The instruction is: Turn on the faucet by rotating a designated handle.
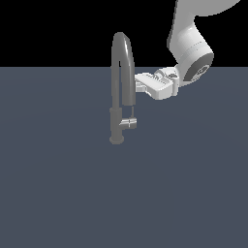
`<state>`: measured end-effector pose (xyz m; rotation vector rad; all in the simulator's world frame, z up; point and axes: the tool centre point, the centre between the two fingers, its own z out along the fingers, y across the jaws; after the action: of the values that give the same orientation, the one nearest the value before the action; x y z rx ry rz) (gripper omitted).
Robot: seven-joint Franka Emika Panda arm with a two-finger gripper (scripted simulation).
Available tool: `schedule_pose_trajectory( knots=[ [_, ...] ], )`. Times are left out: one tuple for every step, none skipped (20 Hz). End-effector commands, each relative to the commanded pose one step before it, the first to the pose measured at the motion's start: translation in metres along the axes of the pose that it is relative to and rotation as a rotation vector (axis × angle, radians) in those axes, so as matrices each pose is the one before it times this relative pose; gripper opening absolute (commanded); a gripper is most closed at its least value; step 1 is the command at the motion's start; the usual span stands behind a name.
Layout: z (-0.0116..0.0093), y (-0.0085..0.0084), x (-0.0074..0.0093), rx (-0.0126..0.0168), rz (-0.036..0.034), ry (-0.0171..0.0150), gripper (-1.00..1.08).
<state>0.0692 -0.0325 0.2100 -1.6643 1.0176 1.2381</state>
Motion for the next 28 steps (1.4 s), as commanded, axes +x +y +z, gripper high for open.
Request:
schedule_pose_trajectory(
  knots=[
    [0.00269,-0.00179,0.01865,0.03962,0.04005,-0.04894,-1.0],
    [0.00095,-0.00057,0.0069,0.01426,0.01467,-0.01725,-1.0],
    [0.00091,-0.00055,0.00658,0.01357,0.01399,-0.01638,-1.0],
    [0.00092,-0.00052,0.00628,0.01293,0.01332,-0.01555,-1.0],
    [0.00093,-0.00049,0.00597,0.01226,0.01261,-0.0147,-1.0],
    [0.00094,-0.00046,0.00562,0.0115,0.0118,-0.01375,-1.0],
    [0.00092,-0.00042,0.00524,0.0107,0.01097,-0.01276,-1.0],
    [0.00086,-0.00039,0.00479,0.00977,0.01002,-0.01162,-1.0],
    [0.00076,-0.00035,0.00429,0.00874,0.00897,-0.01037,-1.0],
    [0.00067,-0.0003,0.00375,0.00763,0.00784,-0.00904,-1.0],
    [0.00058,-0.00026,0.00318,0.00645,0.00664,-0.00764,-1.0],
    [0.00048,-0.00021,0.00259,0.00525,0.00539,-0.0062,-1.0],
    [0.00039,-0.00016,0.00198,0.00401,0.00411,-0.00473,-1.0],
    [0.0003,-0.0001,0.00137,0.00276,0.0028,-0.00325,-1.0],
    [0.00023,-0.00005,0.00073,0.00146,0.00144,-0.00171,-1.0],
    [0.00028,-0.00001,0.00002,0.0,0.0,0.0,-1.0],
    [-0.00013,0.00007,-0.0004,-0.00088,-0.00111,0.00105,-1.0],
    [-0.00007,0.00011,-0.00112,-0.00234,-0.00254,0.00276,-1.0],
    [-0.0001,0.00011,-0.00123,-0.00253,-0.00272,0.00298,-1.0],
    [-0.00009,0.00007,-0.00081,-0.00167,-0.00178,0.00196,-1.0],
    [-0.00001,0.00003,-0.00032,-0.00064,-0.00068,0.00075,-1.0],
    [0.0,0.0,0.0,0.0,0.0,0.0,-1.0],
    [0.0,0.0,0.0,0.0,0.0,0.0,-1.0],
    [0.0,0.0,0.0,0.0,0.0,0.0,-1.0],
    [0.00024,-0.00016,-0.00009,0.0,0.0,0.0,-1.0],
    [0.0,0.00176,-0.00072,0.0,0.0,0.0,-1.0],
    [0.0,0.00179,-0.00073,0.0,0.0,0.0,-1.0],
    [0.0,0.00181,-0.00074,0.0,0.0,0.0,-1.0]
  ],
)
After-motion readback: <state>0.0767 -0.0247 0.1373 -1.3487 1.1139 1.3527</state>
